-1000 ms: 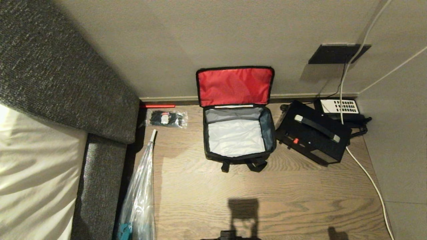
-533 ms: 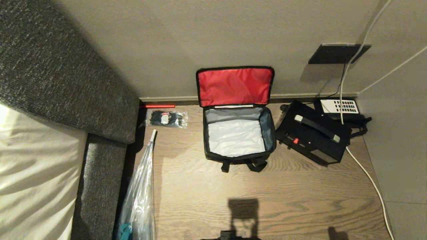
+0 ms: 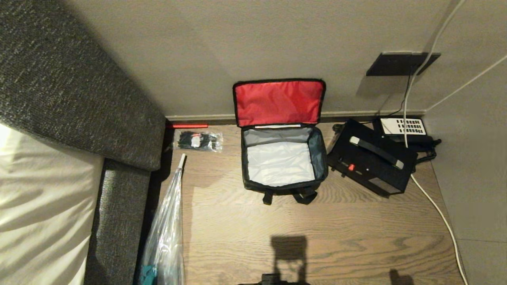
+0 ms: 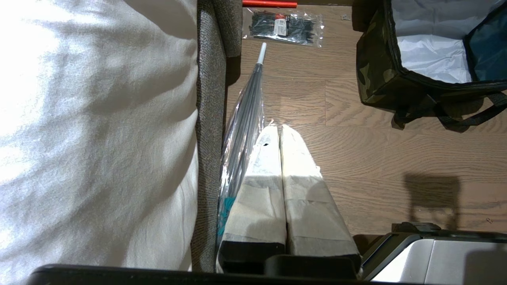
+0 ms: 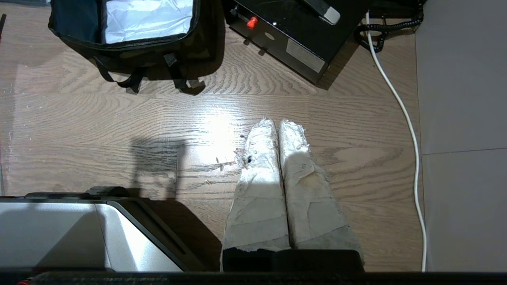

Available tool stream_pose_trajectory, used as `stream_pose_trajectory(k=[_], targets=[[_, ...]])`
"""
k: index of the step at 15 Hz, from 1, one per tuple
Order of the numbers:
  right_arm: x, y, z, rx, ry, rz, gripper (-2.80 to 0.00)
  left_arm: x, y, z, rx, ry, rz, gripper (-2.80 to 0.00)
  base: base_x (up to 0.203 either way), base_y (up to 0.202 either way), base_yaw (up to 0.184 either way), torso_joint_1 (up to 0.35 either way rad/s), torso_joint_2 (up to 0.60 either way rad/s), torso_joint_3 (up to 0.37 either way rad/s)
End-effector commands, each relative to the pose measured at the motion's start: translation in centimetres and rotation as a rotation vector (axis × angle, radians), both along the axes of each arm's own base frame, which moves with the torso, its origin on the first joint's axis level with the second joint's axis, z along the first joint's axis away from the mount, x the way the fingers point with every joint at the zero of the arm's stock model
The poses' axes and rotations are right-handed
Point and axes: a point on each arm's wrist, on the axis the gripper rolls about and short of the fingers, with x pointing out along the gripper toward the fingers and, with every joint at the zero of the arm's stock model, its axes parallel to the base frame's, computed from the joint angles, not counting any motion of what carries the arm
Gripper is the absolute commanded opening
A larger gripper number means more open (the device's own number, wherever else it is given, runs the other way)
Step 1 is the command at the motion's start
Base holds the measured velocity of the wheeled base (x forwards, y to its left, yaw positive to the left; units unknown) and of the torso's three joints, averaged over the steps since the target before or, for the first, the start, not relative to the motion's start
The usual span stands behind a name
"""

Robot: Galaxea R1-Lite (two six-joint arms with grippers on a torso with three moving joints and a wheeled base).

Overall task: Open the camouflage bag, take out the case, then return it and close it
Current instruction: Grip the handle again

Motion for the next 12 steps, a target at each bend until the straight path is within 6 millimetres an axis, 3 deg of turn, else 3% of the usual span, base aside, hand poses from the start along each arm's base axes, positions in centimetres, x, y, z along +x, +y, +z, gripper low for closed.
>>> stream_pose_trajectory(k=[1, 12], targets=[[0.02, 0.00, 0.00, 0.000, 0.003, 0.001, -2.80, 0.00, 0.00, -0.05, 0.000, 0.000, 0.001, -2.80, 0.000, 0.000, 0.000, 0.000, 0.00, 0.000], [0.02, 0.00, 0.00, 0.000, 0.003, 0.001, -2.80, 0.00, 0.00, -0.05, 0.000, 0.000, 0.001, -2.80, 0.000, 0.000, 0.000, 0.000, 0.00, 0.000]])
